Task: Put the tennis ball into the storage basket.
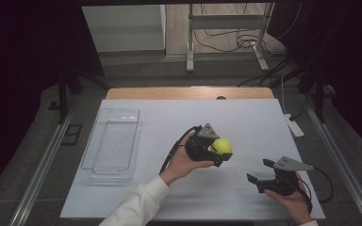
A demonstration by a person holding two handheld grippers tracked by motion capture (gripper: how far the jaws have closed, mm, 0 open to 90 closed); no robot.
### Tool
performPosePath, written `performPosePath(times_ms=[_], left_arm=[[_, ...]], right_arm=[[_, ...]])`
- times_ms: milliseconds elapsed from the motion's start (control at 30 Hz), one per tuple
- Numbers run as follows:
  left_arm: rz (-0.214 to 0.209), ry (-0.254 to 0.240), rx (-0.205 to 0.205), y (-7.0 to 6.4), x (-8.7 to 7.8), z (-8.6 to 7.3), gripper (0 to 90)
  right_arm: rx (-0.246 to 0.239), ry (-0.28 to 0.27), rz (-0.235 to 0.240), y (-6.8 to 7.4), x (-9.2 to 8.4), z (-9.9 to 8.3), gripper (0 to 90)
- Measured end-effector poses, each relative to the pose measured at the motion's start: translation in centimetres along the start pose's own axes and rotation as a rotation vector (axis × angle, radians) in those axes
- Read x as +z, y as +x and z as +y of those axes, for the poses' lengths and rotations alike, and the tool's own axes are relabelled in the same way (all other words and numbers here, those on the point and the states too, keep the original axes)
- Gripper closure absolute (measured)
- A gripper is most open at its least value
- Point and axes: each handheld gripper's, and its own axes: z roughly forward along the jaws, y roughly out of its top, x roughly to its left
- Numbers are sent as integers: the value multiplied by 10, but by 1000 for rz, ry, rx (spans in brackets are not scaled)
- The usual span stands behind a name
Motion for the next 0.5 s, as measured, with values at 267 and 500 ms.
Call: performPosePath(times_ms=[267, 500], left_arm=[[7, -7, 0, 3, -6, -2, 264], [16, -20, -10, 6, -13, -3, 264]], right_arm=[[0, 1, -2, 0, 0, 0, 98], [-1, 2, -2, 0, 0, 0, 97]])
